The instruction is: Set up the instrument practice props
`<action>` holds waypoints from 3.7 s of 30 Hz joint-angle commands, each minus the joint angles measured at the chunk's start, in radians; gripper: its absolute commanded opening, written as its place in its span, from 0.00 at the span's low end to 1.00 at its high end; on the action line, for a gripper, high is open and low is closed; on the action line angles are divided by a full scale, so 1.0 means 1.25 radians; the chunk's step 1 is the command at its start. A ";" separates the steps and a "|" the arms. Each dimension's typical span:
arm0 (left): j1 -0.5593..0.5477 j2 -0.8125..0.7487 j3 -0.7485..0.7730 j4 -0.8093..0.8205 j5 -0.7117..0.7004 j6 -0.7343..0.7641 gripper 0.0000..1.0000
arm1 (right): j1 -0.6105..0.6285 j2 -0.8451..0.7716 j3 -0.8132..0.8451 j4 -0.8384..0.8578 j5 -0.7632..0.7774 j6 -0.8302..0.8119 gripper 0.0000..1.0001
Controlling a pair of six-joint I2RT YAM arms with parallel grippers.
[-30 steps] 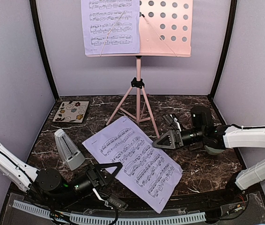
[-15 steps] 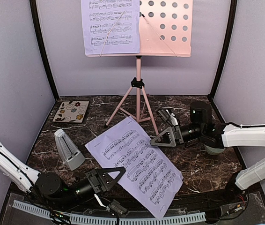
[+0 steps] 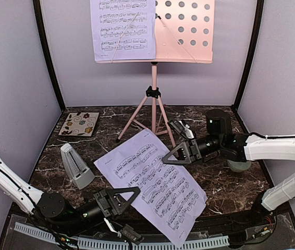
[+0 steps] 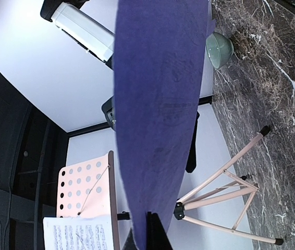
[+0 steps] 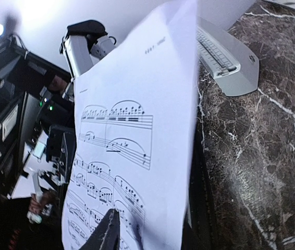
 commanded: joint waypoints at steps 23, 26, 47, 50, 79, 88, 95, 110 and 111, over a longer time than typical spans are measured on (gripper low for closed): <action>0.249 -0.211 0.037 -0.405 0.177 -1.274 0.72 | -0.027 -0.248 0.250 -0.422 0.355 -0.512 0.00; 0.345 -0.260 0.007 -0.367 0.333 -1.419 0.72 | -0.026 -0.271 0.246 -0.421 0.343 -0.535 0.00; 0.571 -0.072 0.030 -0.030 0.752 -1.694 0.74 | -0.027 -0.331 0.179 -0.236 0.263 -0.463 0.00; 0.580 -0.036 0.043 0.007 0.765 -1.711 0.72 | -0.026 -0.335 0.178 -0.226 0.261 -0.459 0.00; 0.580 -0.064 0.177 -0.135 0.666 -1.708 0.00 | -0.045 -0.361 0.101 -0.106 0.511 -0.354 0.49; 0.580 -0.125 0.302 -0.461 0.541 -1.681 0.00 | -0.065 -0.351 0.153 -0.212 0.724 -0.386 0.75; 0.580 -0.105 0.469 -0.640 0.503 -1.653 0.00 | -0.067 -0.282 0.288 -0.265 0.866 -0.429 0.75; 0.581 -0.051 0.765 -0.800 0.335 -1.575 0.00 | -0.067 0.007 0.699 -0.315 0.979 -0.571 0.68; 0.581 -0.046 0.775 -0.802 0.326 -1.557 0.00 | -0.067 0.026 0.722 -0.323 0.968 -0.578 0.68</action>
